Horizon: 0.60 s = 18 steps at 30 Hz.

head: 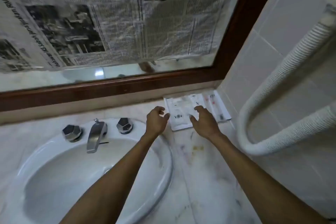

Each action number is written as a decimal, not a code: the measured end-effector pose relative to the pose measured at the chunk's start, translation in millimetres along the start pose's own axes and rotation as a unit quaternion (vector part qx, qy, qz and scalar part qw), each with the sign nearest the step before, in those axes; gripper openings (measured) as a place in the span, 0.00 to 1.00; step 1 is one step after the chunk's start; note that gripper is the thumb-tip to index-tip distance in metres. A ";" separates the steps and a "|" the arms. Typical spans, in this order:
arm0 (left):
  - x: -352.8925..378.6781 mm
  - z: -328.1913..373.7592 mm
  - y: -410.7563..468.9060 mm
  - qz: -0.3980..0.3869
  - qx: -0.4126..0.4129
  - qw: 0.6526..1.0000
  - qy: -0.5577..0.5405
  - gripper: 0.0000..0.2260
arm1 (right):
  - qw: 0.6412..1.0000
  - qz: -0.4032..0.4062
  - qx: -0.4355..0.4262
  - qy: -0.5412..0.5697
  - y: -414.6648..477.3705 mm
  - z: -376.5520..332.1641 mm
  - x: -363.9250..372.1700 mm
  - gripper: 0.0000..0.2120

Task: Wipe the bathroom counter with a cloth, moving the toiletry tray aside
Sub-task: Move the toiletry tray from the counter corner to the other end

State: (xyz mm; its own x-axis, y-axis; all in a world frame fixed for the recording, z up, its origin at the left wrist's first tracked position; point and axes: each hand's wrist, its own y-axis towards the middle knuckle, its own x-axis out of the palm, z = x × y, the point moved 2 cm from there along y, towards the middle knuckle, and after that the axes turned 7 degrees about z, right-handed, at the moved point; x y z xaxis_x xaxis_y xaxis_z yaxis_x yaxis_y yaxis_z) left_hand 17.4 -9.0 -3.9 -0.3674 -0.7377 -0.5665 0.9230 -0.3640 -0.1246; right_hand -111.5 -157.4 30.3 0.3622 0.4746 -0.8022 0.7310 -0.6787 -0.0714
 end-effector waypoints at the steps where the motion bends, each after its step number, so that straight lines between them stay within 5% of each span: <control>1: 10.3 -5.5 4.3 0.004 -0.023 1.000 -0.006 0.17 | 1.000 -0.006 0.010 -0.004 1.3 6.5 3.8 0.21; 6: 49.6 -16.6 24.4 0.003 -0.101 0.995 0.001 0.24 | 0.999 -0.019 0.031 -0.025 17.5 33.1 16.6 0.22; 11: 69.3 -11.9 33.4 0.027 -0.112 0.993 0.030 0.11 | 0.999 -0.018 0.040 -0.028 29.6 49.8 19.3 0.21; 18: 53.3 -14.2 31.9 0.064 -0.148 0.987 -0.029 0.13 | 0.999 -0.010 0.038 -0.030 35.9 55.2 12.6 0.21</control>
State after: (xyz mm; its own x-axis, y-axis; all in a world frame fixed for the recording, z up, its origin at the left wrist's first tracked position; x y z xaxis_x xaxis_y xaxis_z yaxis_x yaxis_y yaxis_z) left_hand 28.9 -51.9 -49.6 -0.2439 -0.8007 -0.5472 0.9520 -0.0902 -0.2925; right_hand -112.7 -206.8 -15.1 0.3108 0.4555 -0.8342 0.6908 -0.7111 -0.1309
